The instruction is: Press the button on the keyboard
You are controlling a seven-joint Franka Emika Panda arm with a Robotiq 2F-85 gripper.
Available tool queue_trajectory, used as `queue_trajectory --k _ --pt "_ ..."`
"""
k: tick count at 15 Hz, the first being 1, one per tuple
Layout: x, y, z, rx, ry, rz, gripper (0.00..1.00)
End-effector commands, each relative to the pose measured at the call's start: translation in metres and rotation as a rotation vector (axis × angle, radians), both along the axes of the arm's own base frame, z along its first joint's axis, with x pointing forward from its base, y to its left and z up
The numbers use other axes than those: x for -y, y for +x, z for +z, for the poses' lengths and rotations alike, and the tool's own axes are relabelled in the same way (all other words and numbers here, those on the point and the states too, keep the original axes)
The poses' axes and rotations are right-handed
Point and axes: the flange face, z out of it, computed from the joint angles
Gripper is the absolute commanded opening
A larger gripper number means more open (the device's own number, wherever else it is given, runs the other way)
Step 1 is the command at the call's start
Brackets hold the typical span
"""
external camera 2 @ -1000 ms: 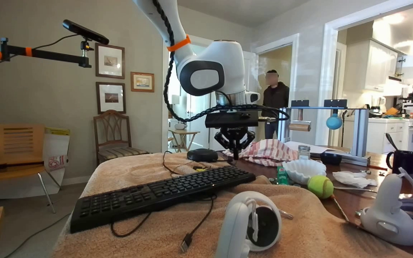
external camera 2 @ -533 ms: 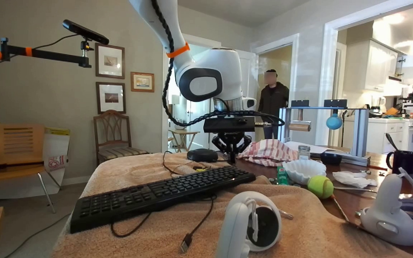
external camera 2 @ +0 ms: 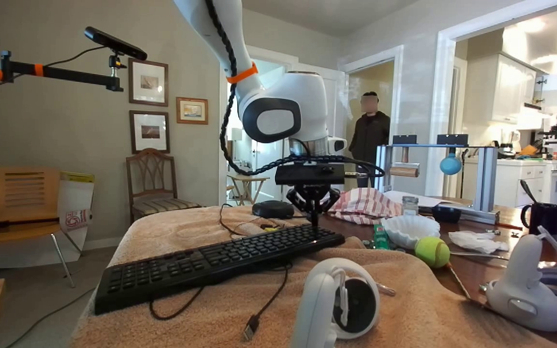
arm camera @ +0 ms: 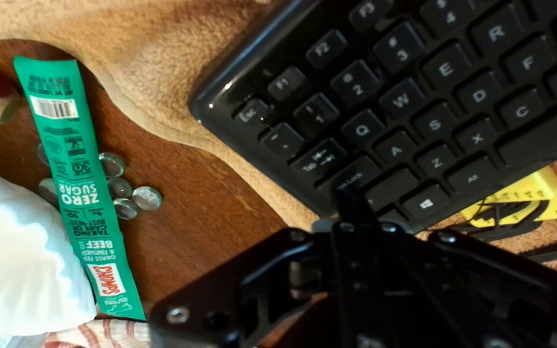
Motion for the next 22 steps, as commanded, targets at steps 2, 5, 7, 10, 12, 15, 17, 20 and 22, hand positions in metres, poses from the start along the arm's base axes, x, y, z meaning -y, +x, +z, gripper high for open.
queue_trajectory --k 2,5,7,10,12,15,17,20,22 --pt "-0.001 0.001 -0.012 0.011 0.002 -0.002 0.00" --pt "0.002 -0.001 -0.019 0.004 0.001 -0.010 0.00" --pt "0.002 -0.003 -0.022 -0.001 0.002 -0.015 0.00" --pt "0.002 -0.002 -0.018 0.007 0.007 -0.016 0.00" --pt "0.000 0.000 -0.009 0.022 0.004 -0.014 0.00" --pt "-0.003 0.000 0.014 0.052 -0.020 -0.014 0.00" --pt "-0.012 -0.002 0.035 0.071 -0.041 0.000 0.00" --pt "-0.033 -0.008 0.073 0.035 -0.043 0.001 0.26" --pt "-0.052 -0.015 0.094 -0.008 -0.025 -0.034 0.34"
